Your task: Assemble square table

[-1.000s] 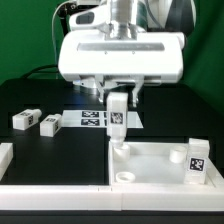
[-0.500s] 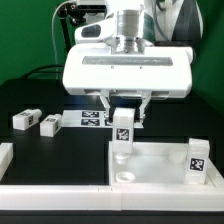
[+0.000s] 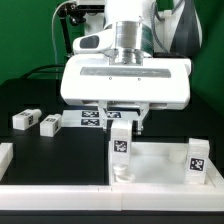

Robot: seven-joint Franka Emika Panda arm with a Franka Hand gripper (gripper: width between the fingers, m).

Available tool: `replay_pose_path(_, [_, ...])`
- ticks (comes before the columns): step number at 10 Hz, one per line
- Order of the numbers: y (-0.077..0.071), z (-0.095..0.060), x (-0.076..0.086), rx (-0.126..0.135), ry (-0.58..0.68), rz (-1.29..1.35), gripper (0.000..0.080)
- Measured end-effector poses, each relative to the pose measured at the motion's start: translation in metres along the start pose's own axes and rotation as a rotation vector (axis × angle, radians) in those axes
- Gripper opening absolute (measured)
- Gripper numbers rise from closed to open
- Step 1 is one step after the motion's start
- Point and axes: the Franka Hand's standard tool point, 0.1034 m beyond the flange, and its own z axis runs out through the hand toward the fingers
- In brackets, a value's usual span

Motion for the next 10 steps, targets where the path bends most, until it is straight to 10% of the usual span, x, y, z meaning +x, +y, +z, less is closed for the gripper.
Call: replay_pose_path(10, [-0.0062,0.0087,-0.005,0.004,-0.004,-0.008,0.0291])
